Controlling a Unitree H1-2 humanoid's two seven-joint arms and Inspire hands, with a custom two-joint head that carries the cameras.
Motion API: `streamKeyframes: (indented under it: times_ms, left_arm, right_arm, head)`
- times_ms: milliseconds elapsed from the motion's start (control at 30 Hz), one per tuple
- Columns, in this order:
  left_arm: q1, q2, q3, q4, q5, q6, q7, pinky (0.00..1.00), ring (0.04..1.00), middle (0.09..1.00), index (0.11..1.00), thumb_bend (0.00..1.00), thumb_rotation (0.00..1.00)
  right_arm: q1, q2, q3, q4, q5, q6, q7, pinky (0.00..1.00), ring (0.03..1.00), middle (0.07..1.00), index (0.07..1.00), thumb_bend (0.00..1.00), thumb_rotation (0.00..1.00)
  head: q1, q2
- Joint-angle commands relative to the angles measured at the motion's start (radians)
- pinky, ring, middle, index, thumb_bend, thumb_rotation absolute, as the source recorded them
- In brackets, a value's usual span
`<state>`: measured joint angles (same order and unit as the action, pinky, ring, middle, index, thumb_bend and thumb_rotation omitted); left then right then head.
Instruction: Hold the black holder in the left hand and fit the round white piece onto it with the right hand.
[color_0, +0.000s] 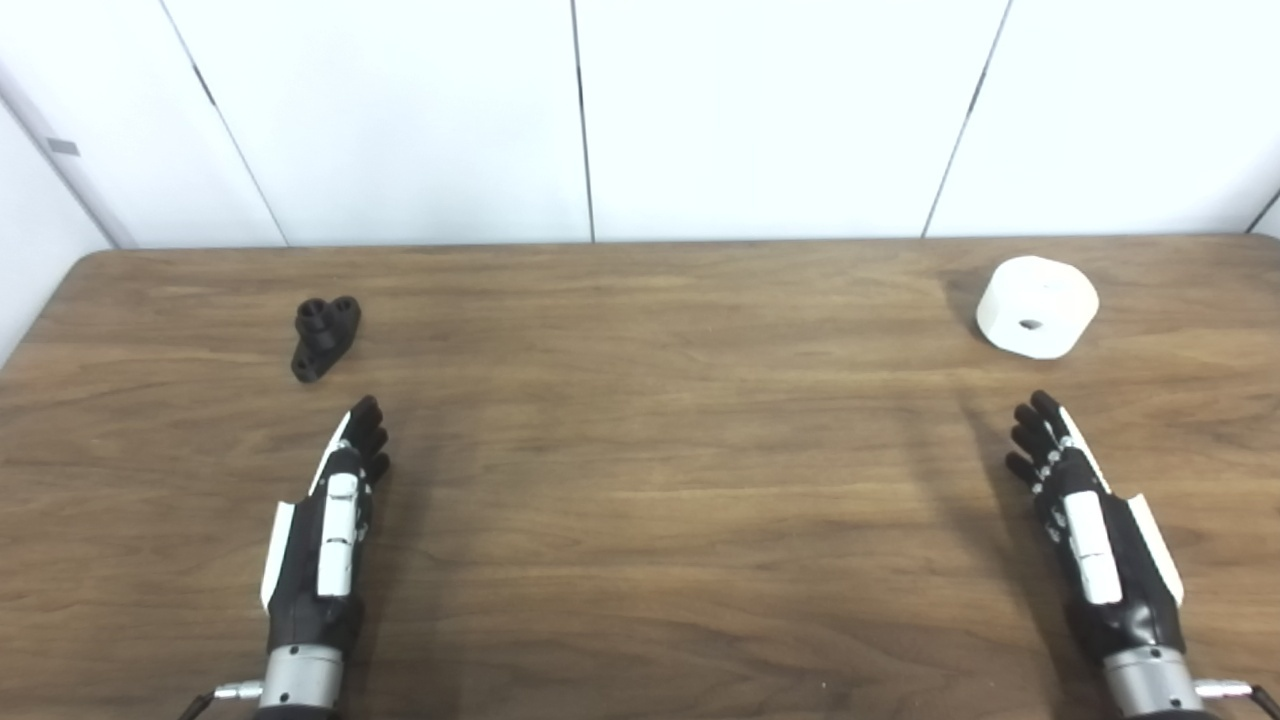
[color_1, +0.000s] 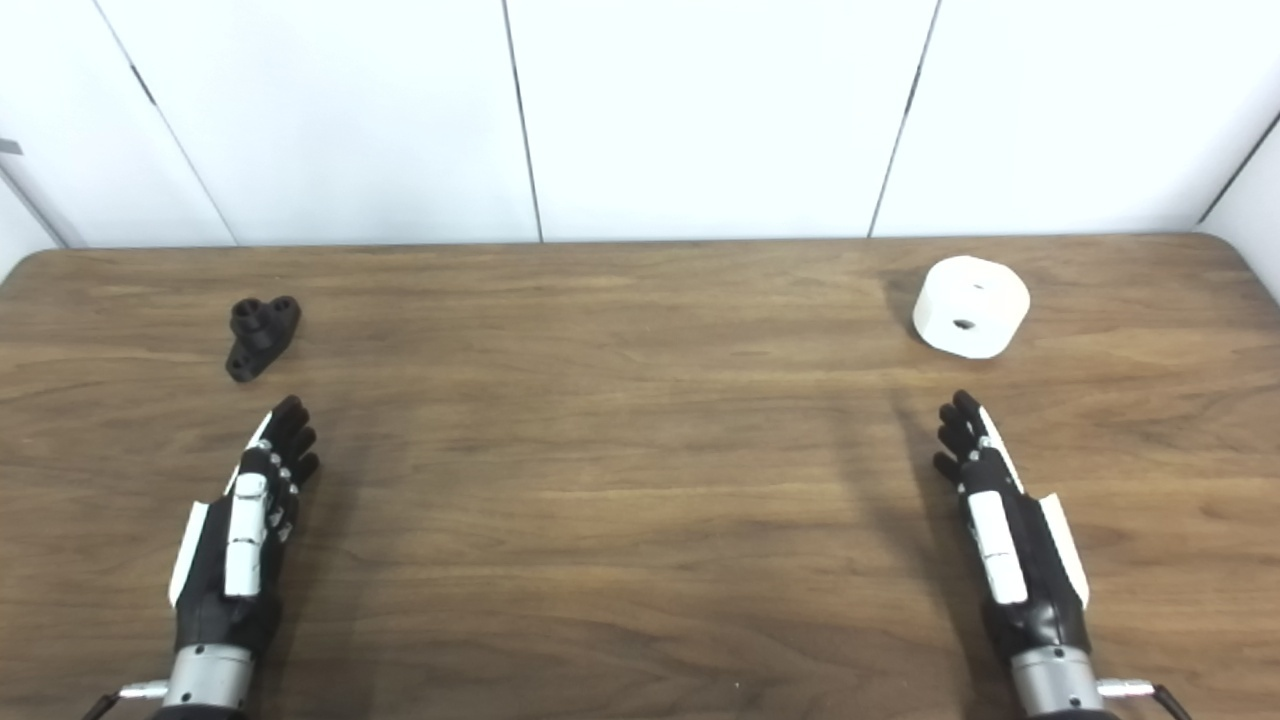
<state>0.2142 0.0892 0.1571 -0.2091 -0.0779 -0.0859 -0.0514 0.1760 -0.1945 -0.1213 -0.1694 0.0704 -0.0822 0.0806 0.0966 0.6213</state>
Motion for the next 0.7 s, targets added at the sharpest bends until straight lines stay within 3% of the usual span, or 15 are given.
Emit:
streamKeyframes:
  times_ms: [0, 233, 433, 533, 667]
  left_arm:
    - [0.016, 0.009, -0.004, -0.006, -0.004, -0.009, -0.002, 0.99, 0.976, 0.973, 0.963, 0.47, 0.98]
    - [0.023, 0.010, -0.010, -0.017, -0.006, 0.008, -0.006, 1.00, 0.993, 0.990, 0.976, 0.45, 0.95]
    - [0.021, 0.016, -0.012, 0.003, -0.007, -0.025, -0.017, 1.00, 0.997, 0.991, 0.982, 0.44, 0.98]
    - [0.019, 0.014, -0.013, 0.009, -0.025, -0.026, -0.029, 1.00, 1.000, 0.999, 0.989, 0.47, 0.95]
    - [0.020, -0.001, -0.020, 0.008, 0.020, -0.021, -0.013, 0.99, 0.981, 0.984, 0.971, 0.48, 0.92]
  right_arm:
    - [0.007, 0.003, 0.000, 0.024, 0.009, 0.010, 0.001, 1.00, 0.959, 0.957, 0.965, 0.60, 0.97]
    - [0.010, -0.005, 0.003, 0.033, 0.001, -0.007, 0.005, 1.00, 0.957, 0.958, 0.966, 0.57, 0.99]
    - [0.009, -0.004, 0.003, 0.035, -0.004, -0.012, 0.003, 1.00, 0.952, 0.955, 0.965, 0.56, 1.00]
    - [0.010, -0.004, 0.002, 0.036, 0.001, -0.013, 0.004, 1.00, 0.952, 0.953, 0.961, 0.56, 1.00]
    - [0.009, -0.016, -0.003, 0.056, 0.022, -0.028, 0.019, 1.00, 0.960, 0.961, 0.966, 0.56, 0.98]
  head:
    - [0.004, 0.000]
    - [0.009, -0.007]
    - [0.010, -0.007]
    - [0.030, -0.027]
    - [0.116, -0.072]
